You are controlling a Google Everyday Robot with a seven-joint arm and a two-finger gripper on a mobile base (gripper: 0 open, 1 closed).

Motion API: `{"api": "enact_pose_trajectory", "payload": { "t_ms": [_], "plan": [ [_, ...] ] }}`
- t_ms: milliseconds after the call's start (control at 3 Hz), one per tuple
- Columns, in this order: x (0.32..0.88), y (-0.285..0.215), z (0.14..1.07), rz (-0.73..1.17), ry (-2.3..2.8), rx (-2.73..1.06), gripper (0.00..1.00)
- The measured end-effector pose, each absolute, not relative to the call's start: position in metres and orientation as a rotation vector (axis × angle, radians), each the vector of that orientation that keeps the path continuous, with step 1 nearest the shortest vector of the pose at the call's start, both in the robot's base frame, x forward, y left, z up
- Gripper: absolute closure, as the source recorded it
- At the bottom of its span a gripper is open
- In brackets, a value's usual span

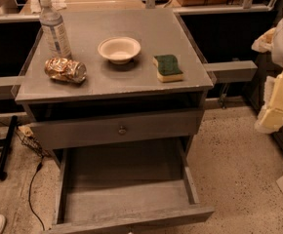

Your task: Place sponge into middle drawer

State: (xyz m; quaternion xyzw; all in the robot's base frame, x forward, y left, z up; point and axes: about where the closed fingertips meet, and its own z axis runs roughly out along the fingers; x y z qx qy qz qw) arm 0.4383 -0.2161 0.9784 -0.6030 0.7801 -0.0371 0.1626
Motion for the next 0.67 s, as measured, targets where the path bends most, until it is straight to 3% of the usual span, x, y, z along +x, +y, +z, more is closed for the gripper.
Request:
{"api": "enact_pose_trajectory", "payload": {
  "t_ms": [667],
  "plan": [
    [0.457,-0.206,0.984,-0.171,2.183,-1.763,0.0]
  ]
}}
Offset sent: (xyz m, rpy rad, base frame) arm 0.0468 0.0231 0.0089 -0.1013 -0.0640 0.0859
